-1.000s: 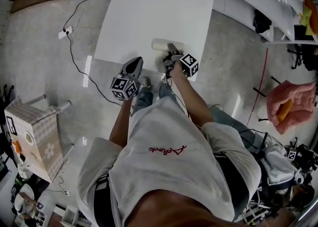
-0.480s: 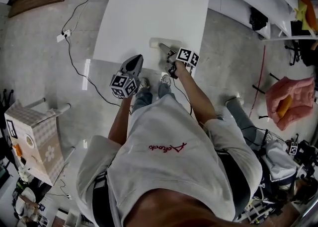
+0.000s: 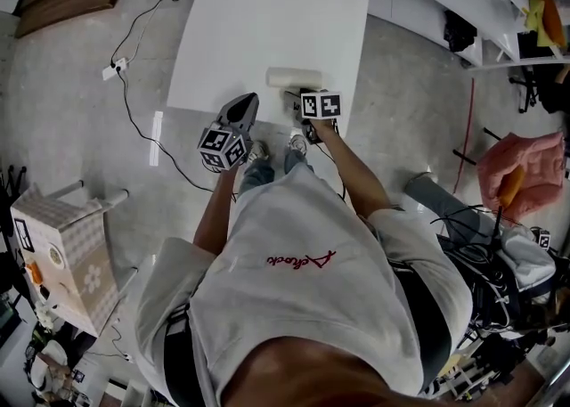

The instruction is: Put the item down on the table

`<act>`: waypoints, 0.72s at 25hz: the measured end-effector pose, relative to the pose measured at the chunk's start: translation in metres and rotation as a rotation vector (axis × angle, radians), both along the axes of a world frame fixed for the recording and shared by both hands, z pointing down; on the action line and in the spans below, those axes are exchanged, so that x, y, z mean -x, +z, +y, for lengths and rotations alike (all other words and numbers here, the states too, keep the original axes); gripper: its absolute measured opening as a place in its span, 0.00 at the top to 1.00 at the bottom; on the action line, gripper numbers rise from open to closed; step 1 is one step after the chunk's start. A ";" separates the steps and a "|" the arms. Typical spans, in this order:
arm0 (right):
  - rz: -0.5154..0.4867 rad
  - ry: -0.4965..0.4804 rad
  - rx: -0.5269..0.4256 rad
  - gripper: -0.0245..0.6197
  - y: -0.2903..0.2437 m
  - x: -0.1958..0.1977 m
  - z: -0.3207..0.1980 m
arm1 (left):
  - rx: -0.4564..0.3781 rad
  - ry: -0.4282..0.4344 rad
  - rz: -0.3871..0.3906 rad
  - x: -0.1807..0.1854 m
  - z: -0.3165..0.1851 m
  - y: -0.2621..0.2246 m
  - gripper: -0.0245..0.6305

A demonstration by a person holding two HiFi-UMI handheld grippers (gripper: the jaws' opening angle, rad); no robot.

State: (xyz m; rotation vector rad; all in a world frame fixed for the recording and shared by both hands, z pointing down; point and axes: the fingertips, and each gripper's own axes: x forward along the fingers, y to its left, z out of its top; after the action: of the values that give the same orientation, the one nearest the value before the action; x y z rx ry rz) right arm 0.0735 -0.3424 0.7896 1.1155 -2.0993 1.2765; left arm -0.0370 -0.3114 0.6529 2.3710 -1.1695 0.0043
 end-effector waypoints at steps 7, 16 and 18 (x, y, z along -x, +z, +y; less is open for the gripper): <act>0.142 -0.024 -0.056 0.83 0.011 -0.013 0.006 | -0.019 -0.007 -0.009 0.001 -0.002 -0.005 0.93; 0.166 -0.064 -0.274 0.96 -0.019 -0.017 0.023 | -0.068 -0.014 -0.015 0.004 -0.015 -0.020 0.93; 0.158 -0.057 -0.366 0.96 -0.040 -0.013 0.018 | -0.079 -0.007 -0.016 0.004 -0.017 -0.024 0.93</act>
State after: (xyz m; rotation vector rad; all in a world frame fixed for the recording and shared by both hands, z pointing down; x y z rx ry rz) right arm 0.0862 -0.3245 0.7497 1.2472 -2.2785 0.7664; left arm -0.0407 -0.3288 0.6284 2.4395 -1.2062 -0.0256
